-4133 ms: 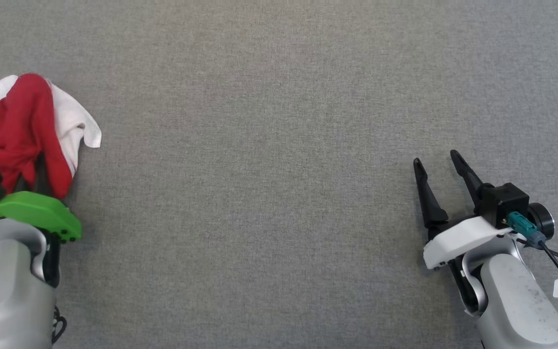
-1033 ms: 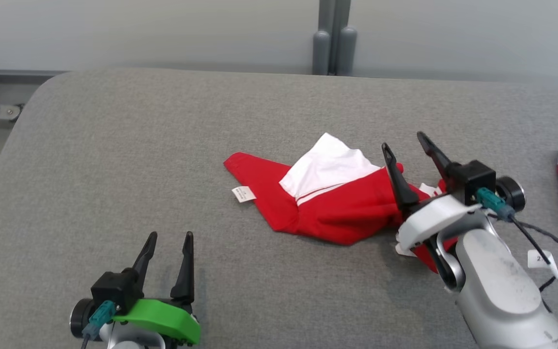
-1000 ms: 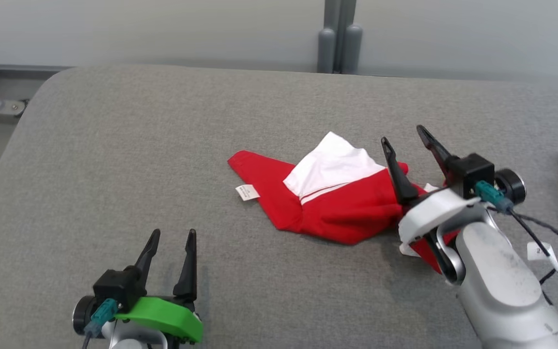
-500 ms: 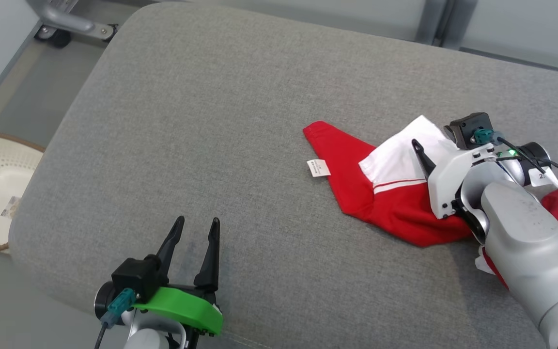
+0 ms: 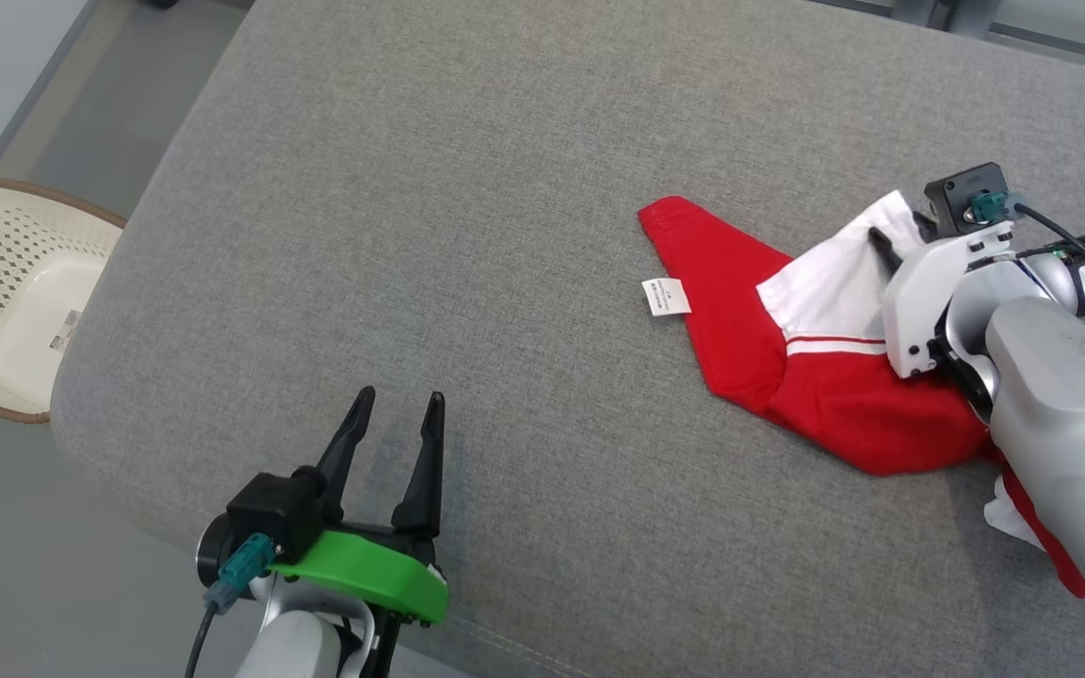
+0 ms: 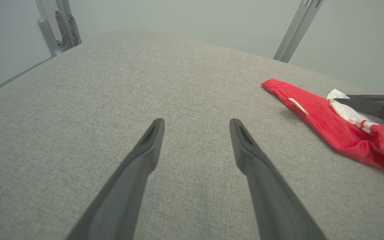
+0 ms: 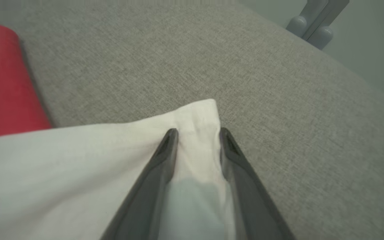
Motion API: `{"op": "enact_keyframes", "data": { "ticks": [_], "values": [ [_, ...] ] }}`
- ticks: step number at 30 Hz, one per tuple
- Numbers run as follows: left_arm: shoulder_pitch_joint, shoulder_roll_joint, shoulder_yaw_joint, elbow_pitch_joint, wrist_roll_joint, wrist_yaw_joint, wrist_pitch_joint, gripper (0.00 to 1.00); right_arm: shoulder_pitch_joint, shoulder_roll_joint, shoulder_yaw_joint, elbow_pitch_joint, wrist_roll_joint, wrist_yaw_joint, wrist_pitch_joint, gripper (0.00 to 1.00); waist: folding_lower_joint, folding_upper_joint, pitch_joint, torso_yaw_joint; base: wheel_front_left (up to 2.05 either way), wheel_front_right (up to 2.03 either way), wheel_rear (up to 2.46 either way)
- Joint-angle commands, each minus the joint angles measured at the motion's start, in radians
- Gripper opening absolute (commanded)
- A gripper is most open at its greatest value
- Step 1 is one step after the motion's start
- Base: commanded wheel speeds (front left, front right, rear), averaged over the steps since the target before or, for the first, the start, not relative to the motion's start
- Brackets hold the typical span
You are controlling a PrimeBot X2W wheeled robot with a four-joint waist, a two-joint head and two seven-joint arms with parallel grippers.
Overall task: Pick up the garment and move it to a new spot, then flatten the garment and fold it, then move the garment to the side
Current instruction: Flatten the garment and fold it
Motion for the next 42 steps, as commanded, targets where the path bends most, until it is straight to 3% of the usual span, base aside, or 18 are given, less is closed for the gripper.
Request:
{"op": "enact_keyframes", "data": {
  "ticks": [1, 8, 15, 20, 21, 22, 27, 31, 37, 42],
  "values": [
    [-0.013, 0.0, 0.001, -0.005, 0.004, 0.0, 0.0, 1.0, 0.018, -0.015, 0.009, 0.035, 0.004, -0.003, 0.003, 0.0, 0.0, 0.0, 0.005, -0.005, 0.0, 0.0, 0.0],
    [-0.03, 0.0, -0.015, -0.008, 0.001, -0.008, 0.0, 1.0, -0.175, -0.122, -0.05, 0.064, -0.053, -0.002, -0.153, 0.0, 0.0, 0.0, 0.035, 0.002, 0.0, 0.0, 0.0],
    [-0.045, 0.001, -0.061, -0.002, 0.003, -0.017, 0.0, 1.0, -0.342, -0.311, -0.248, 0.14, -0.213, -0.002, -0.219, 0.0, 0.0, 0.0, 0.043, 0.049, 0.0, 0.0, 0.0],
    [-0.023, 0.001, -0.068, -0.001, -0.002, -0.013, 0.0, 1.0, -0.297, -0.406, -0.44, 0.155, -0.317, -0.002, -0.225, 0.0, 0.0, 0.0, 0.035, 0.047, 0.0, 0.0, 0.0],
    [-0.023, 0.001, -0.068, -0.001, -0.002, -0.013, 0.0, 1.0, -0.297, -0.406, -0.44, 0.155, -0.317, -0.002, -0.225, 0.0, 0.0, 0.0, 0.035, 0.047, 0.0, 0.0, 0.0],
    [-0.021, 0.001, -0.067, 0.0, -0.001, -0.013, 0.0, 1.0, -0.278, -0.411, -0.485, 0.157, -0.335, -0.002, -0.222, 1.0, 0.0, 0.0, 0.034, 0.041, 0.0, 0.0, 0.0],
    [-0.037, 0.001, -0.061, 0.009, 0.018, -0.017, 0.0, 1.0, -0.192, -0.361, -0.651, 0.148, -0.436, -0.002, -0.224, 1.0, 0.0, 0.0, 0.021, -0.012, 0.0, 0.0, 0.0],
    [-0.044, 0.001, -0.046, 0.018, 0.034, -0.019, 0.0, 1.0, -0.103, -0.252, -0.733, 0.078, -0.473, -0.002, -0.234, 1.0, 0.0, 0.0, -0.015, -0.076, 0.0, 0.0, 0.0],
    [-0.033, 0.001, -0.023, 0.015, 0.062, -0.026, 0.0, 1.0, 0.12, -0.046, -0.73, -0.156, -0.441, -0.002, -0.233, 1.0, 0.0, 0.0, -0.09, -0.194, 0.0, 0.0, 0.0],
    [-0.018, 0.001, -0.013, 0.028, 0.078, -0.031, 0.0, 1.0, 0.298, 0.067, -0.689, -0.346, -0.373, -0.002, -0.233, 1.0, 0.0, 0.0, -0.134, -0.285, 0.0, 0.0, 0.0]
  ]
}}
